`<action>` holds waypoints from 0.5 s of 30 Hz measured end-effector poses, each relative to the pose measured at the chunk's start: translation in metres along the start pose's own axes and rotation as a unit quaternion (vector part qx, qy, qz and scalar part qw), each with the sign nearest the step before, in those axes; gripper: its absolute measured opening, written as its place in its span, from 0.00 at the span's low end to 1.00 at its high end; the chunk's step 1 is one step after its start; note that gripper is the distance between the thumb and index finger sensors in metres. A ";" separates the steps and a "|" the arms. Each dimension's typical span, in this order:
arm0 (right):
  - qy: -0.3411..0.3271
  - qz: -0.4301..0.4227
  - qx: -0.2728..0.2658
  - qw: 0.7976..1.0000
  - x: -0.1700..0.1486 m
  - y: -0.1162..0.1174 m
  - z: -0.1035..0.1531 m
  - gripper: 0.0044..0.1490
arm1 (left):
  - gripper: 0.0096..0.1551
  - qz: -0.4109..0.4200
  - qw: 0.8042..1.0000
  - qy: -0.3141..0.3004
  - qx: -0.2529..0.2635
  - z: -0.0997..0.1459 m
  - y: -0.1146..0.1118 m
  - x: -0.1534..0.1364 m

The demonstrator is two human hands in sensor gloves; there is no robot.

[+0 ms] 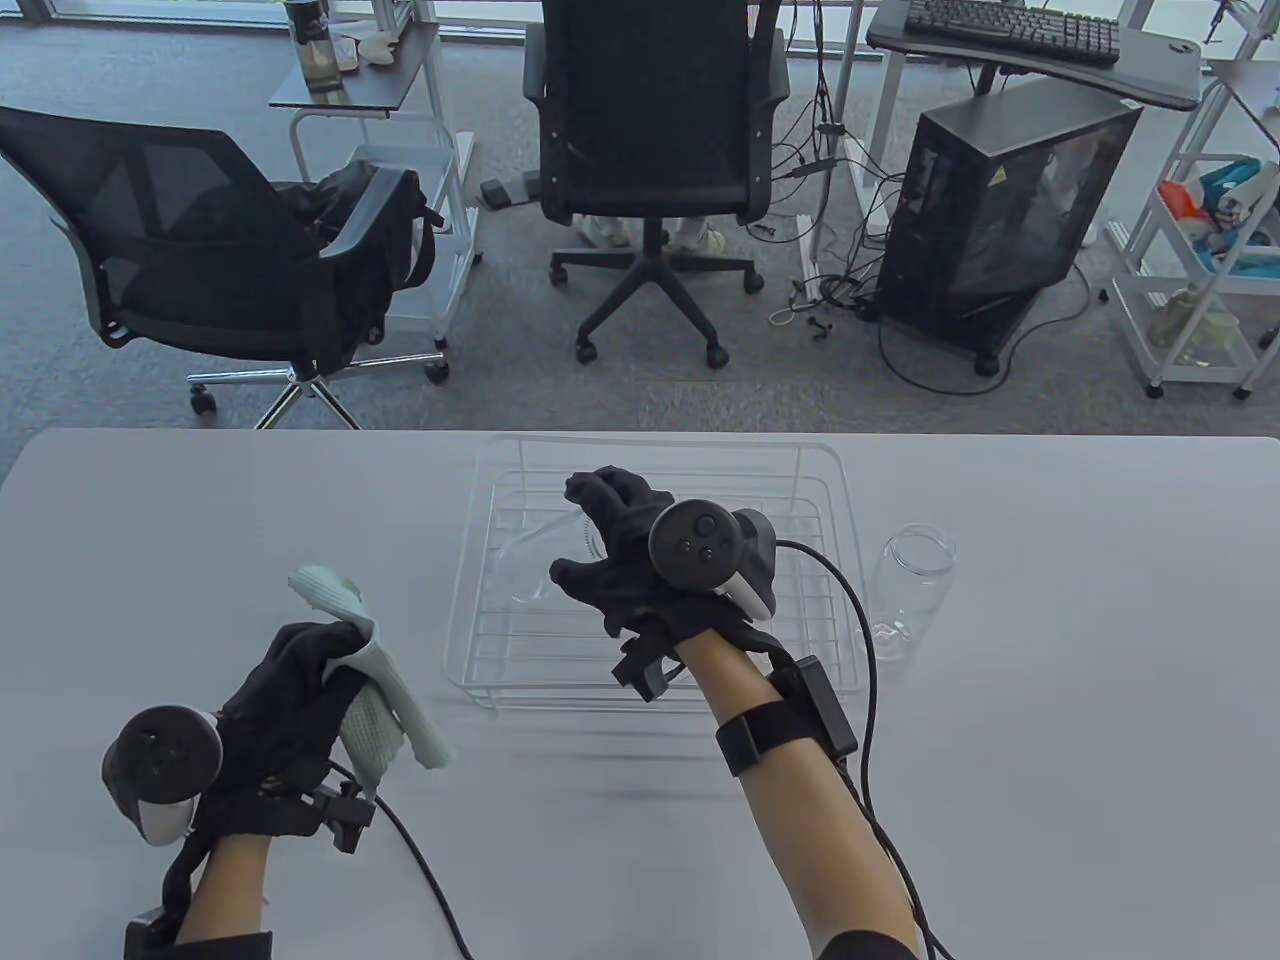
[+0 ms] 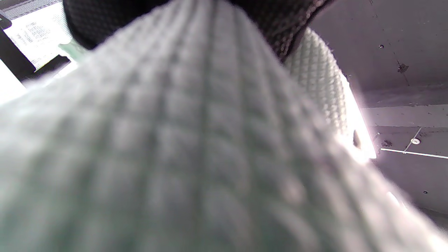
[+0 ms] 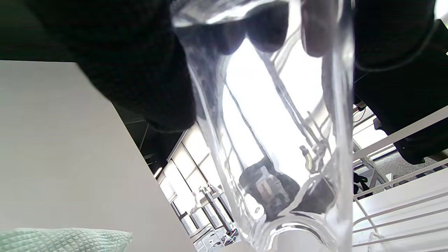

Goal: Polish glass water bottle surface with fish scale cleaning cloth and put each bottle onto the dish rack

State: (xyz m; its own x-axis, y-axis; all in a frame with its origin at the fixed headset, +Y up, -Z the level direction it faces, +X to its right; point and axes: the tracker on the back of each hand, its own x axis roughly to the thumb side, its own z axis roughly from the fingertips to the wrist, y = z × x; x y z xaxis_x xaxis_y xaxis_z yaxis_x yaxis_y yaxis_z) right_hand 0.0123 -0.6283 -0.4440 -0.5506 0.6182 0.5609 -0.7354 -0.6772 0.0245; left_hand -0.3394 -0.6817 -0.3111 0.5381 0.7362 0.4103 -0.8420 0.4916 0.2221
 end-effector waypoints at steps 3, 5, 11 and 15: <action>-0.004 0.002 0.003 1.000 0.001 0.007 -0.006 0.57 | 0.21 -0.004 1.000 0.002 -0.005 0.000 -0.002 -0.002; -0.007 -0.001 0.007 1.000 0.001 0.012 -0.008 0.57 | 0.21 -0.005 1.000 0.003 -0.005 0.000 -0.002 -0.002; -0.019 0.014 0.014 1.000 0.003 0.028 -0.013 0.55 | 0.21 -0.005 1.000 0.008 -0.002 0.001 -0.001 -0.002; -0.034 0.027 0.022 0.999 0.006 0.041 -0.017 0.51 | 0.21 -0.008 1.000 0.005 -0.004 0.001 -0.002 -0.001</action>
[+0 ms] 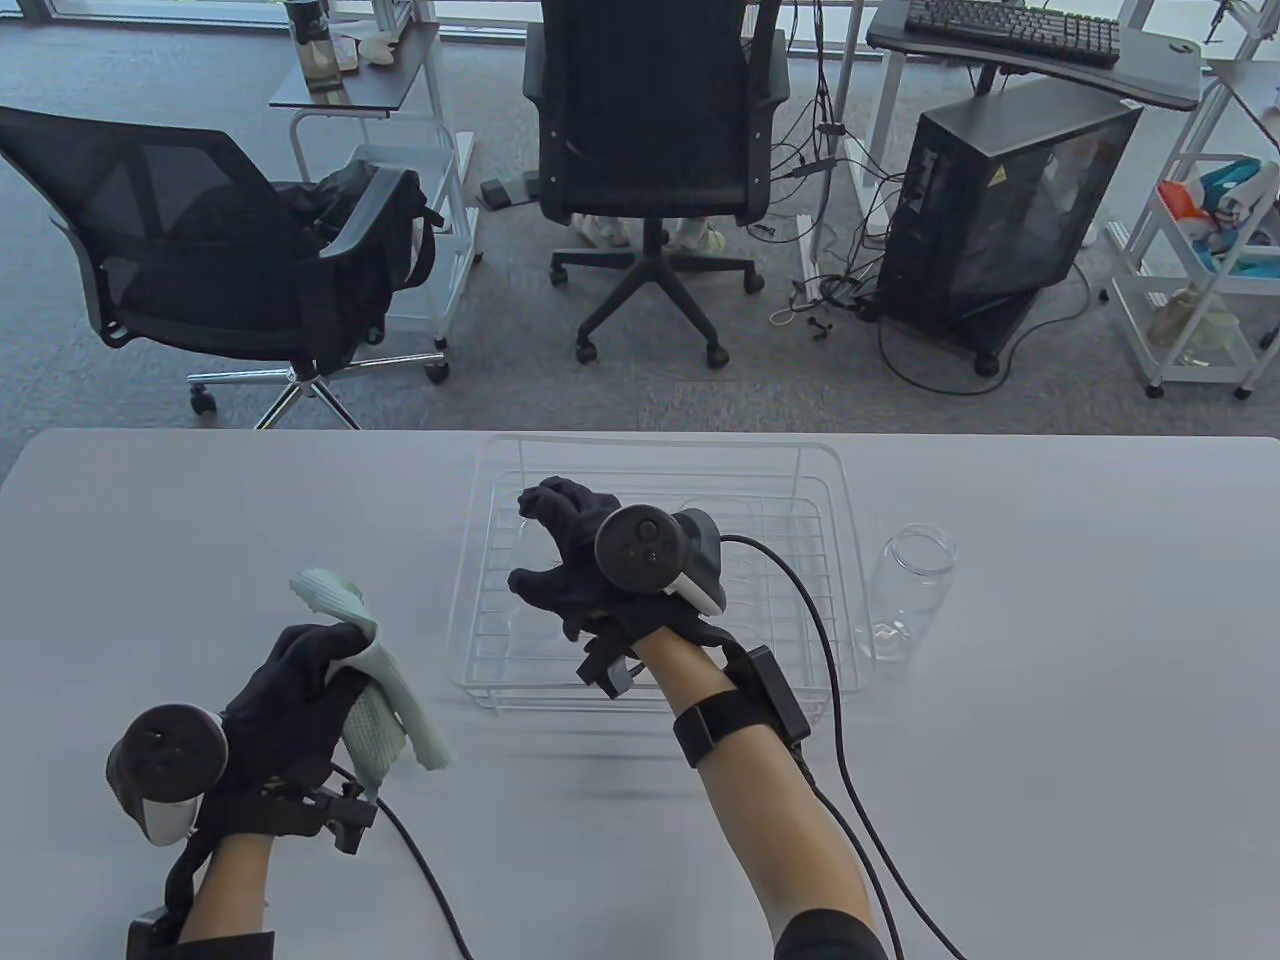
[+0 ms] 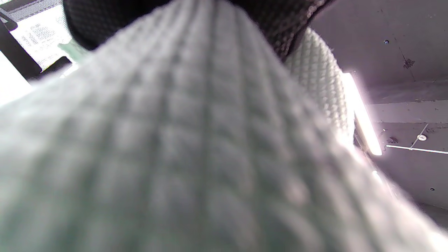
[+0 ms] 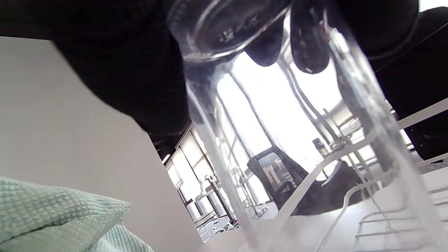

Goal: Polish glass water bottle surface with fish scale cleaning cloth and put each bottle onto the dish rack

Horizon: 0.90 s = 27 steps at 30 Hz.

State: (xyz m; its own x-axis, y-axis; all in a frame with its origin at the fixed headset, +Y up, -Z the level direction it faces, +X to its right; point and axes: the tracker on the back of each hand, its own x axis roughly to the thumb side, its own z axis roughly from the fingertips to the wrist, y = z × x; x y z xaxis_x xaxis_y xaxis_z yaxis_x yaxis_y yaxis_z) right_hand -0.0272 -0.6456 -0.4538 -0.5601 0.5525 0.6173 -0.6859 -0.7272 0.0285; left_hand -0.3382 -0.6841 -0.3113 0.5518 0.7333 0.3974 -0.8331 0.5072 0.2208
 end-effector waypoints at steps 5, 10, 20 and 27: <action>-0.016 0.013 0.017 1.000 0.007 0.017 -0.007 0.49 | 0.21 -0.001 1.000 -0.002 -0.002 0.000 0.000 0.000; -0.020 0.006 0.028 0.999 0.014 0.030 -0.014 0.49 | 0.21 0.000 1.000 0.000 -0.002 0.000 0.000 0.000; -0.003 0.020 0.063 0.998 0.019 0.035 -0.017 0.48 | 0.21 -0.002 1.000 -0.002 -0.006 0.000 0.000 0.000; 0.017 -0.026 0.066 0.997 0.015 0.031 -0.017 0.49 | 0.21 -0.002 1.000 -0.001 -0.004 0.001 0.001 0.000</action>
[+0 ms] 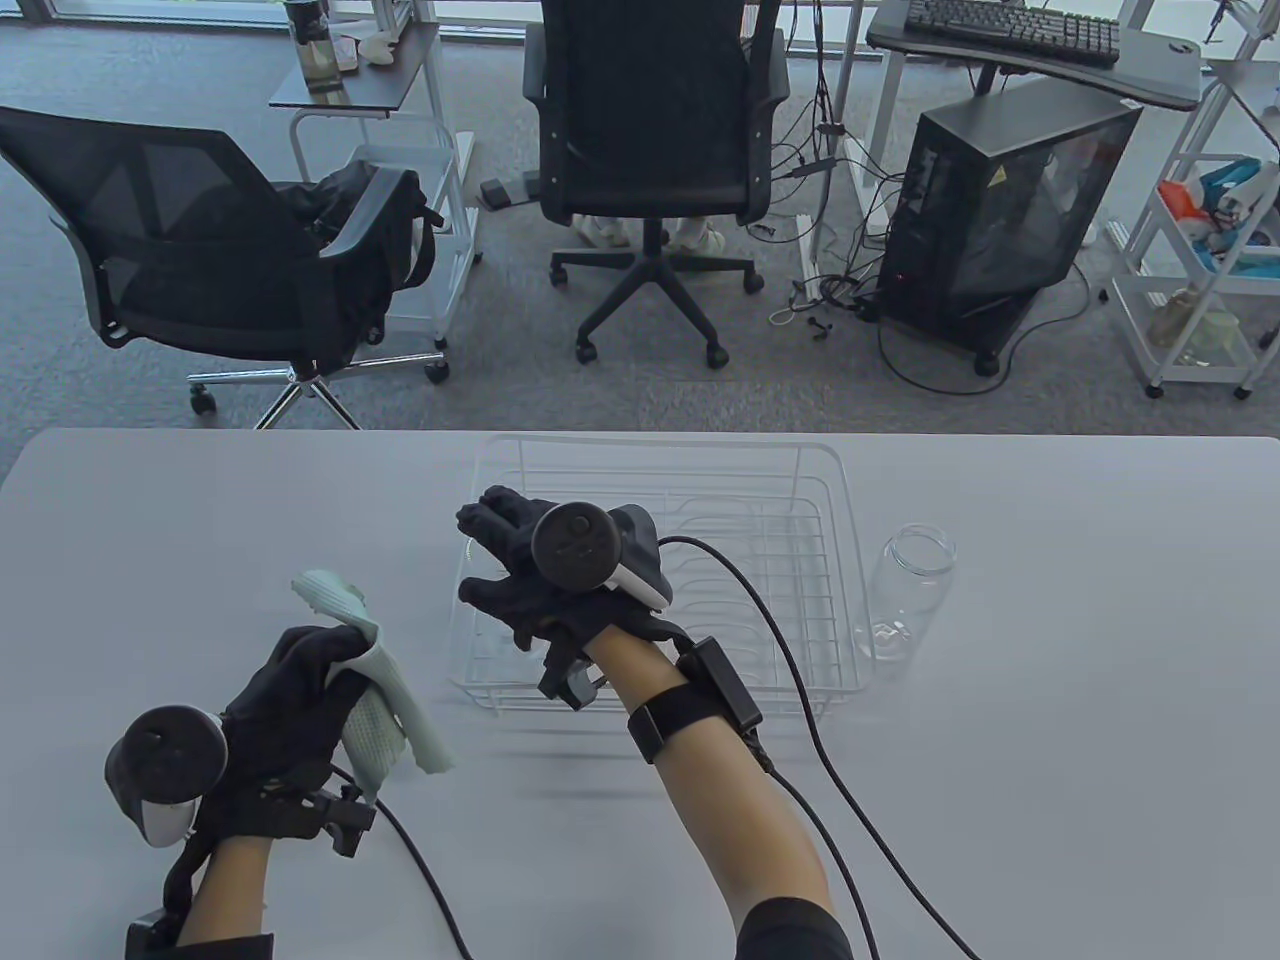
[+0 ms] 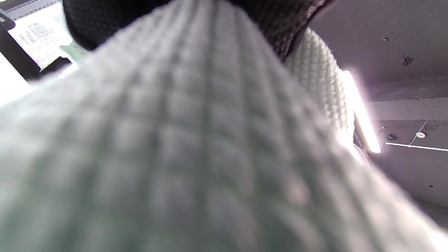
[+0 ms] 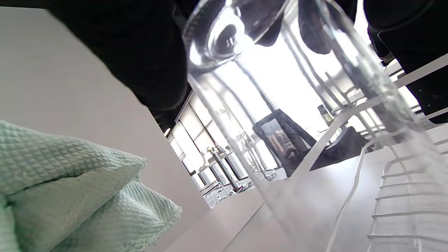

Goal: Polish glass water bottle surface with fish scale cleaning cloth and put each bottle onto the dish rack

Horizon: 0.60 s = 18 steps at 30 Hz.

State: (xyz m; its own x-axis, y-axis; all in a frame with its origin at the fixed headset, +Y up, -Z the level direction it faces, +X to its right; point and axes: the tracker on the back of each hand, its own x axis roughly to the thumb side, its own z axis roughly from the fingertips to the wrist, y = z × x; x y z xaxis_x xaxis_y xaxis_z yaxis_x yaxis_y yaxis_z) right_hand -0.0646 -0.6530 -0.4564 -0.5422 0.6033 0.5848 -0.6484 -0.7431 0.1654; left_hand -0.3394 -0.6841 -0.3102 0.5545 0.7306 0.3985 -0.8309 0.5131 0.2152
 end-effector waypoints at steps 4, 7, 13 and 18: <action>-0.004 -0.009 -0.017 1.000 -0.001 -0.011 0.006 0.50 | 0.21 0.005 1.000 0.001 0.000 0.001 0.001 0.000; -0.011 -0.022 -0.038 0.999 -0.001 -0.027 0.016 0.51 | 0.21 0.009 1.000 0.000 0.002 0.001 0.003 0.000; -0.028 -0.010 -0.182 0.983 -0.008 -0.082 0.068 0.45 | 0.21 0.012 1.000 0.001 0.000 0.002 0.003 0.001; 0.014 -0.009 -0.253 0.967 -0.034 -0.143 0.127 0.46 | 0.21 -0.001 1.000 -0.005 -0.011 0.002 -0.001 0.003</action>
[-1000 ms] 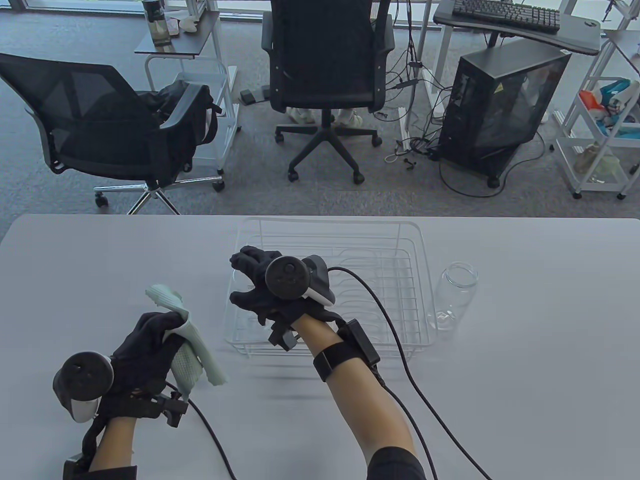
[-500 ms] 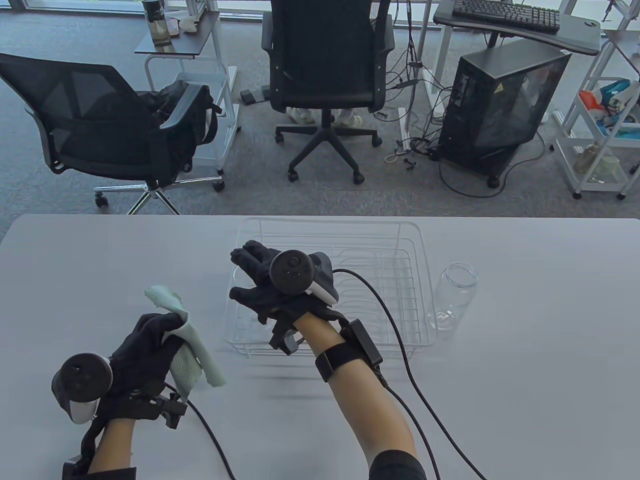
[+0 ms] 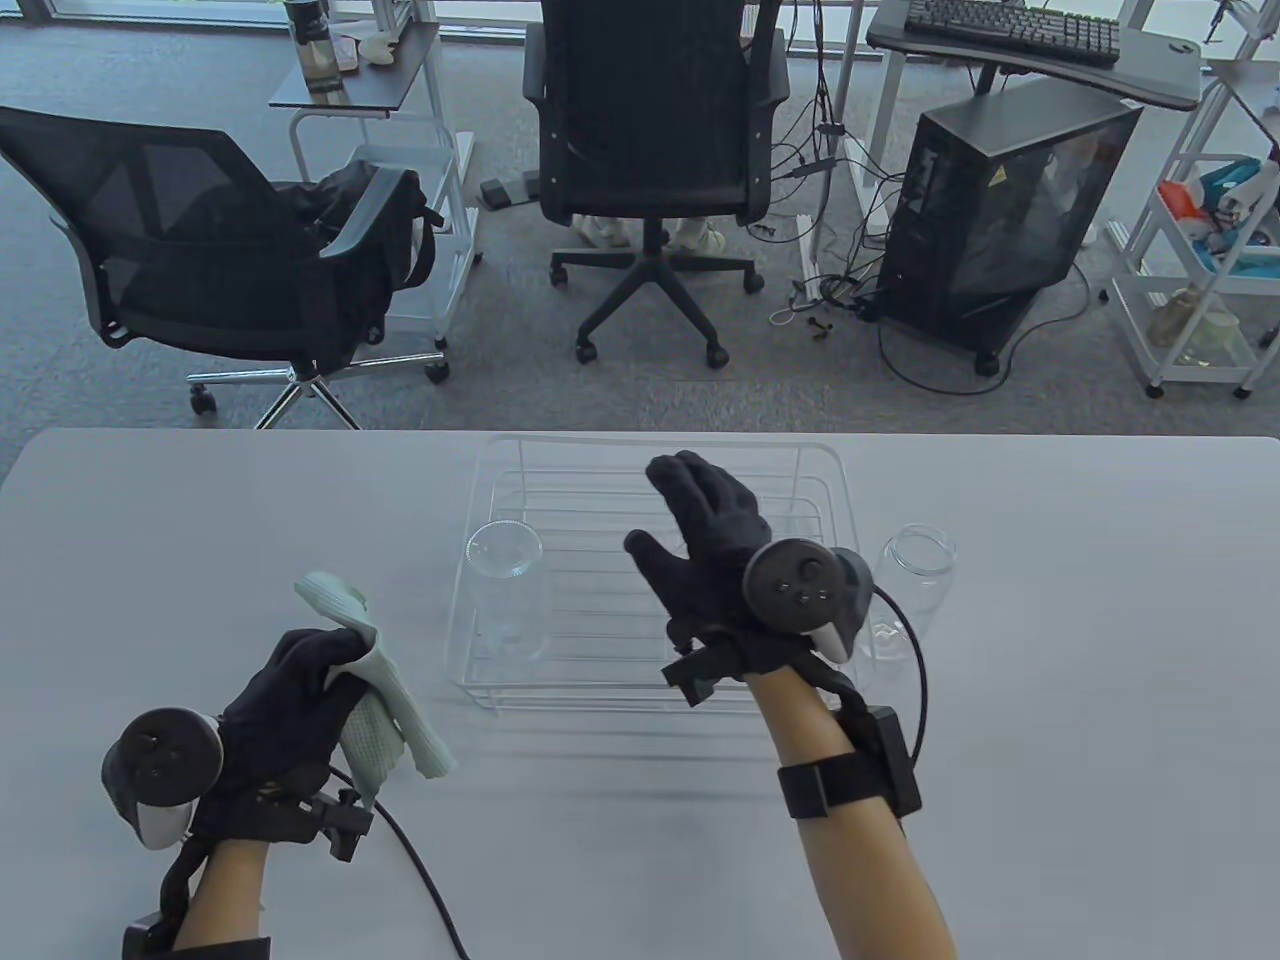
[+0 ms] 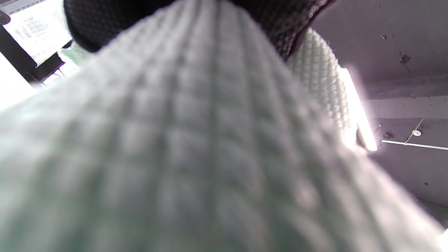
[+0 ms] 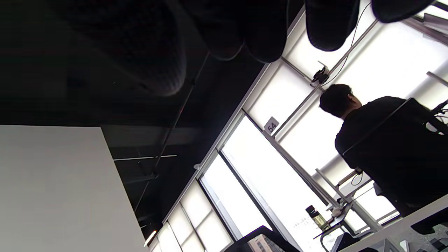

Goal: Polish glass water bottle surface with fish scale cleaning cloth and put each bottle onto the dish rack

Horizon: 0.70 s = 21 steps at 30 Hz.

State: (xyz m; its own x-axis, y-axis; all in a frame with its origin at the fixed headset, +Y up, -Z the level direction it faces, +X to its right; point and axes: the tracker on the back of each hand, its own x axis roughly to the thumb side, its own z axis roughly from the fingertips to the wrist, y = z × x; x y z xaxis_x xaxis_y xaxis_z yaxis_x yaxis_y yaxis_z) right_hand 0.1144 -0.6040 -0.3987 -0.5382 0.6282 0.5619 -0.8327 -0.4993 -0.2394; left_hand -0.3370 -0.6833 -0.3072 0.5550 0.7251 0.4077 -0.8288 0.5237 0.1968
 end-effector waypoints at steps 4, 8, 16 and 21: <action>0.012 0.060 -0.061 0.996 -0.019 -0.059 0.017 0.46 | 0.21 -0.009 1.000 0.000 -0.007 0.000 -0.003 0.000; 0.072 0.083 -0.090 0.990 -0.052 -0.110 0.039 0.49 | 0.21 -0.005 1.000 0.001 -0.009 0.000 -0.004 0.000; 0.189 0.076 -0.070 0.977 -0.130 -0.151 0.084 0.51 | 0.21 -0.008 1.000 -0.001 -0.015 0.001 -0.010 0.003; 0.253 0.050 0.002 0.966 -0.172 -0.143 0.102 0.59 | 0.21 -0.011 1.000 0.002 -0.020 0.000 -0.013 0.002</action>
State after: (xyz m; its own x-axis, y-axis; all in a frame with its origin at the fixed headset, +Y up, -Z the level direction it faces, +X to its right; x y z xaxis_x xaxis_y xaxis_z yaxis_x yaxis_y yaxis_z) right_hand 0.3396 -0.7012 -0.3801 -0.6114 0.7876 0.0768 -0.7733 -0.5741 -0.2691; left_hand -0.3252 -0.6891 -0.3087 0.5735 0.7149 0.4000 -0.8128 0.5574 0.1691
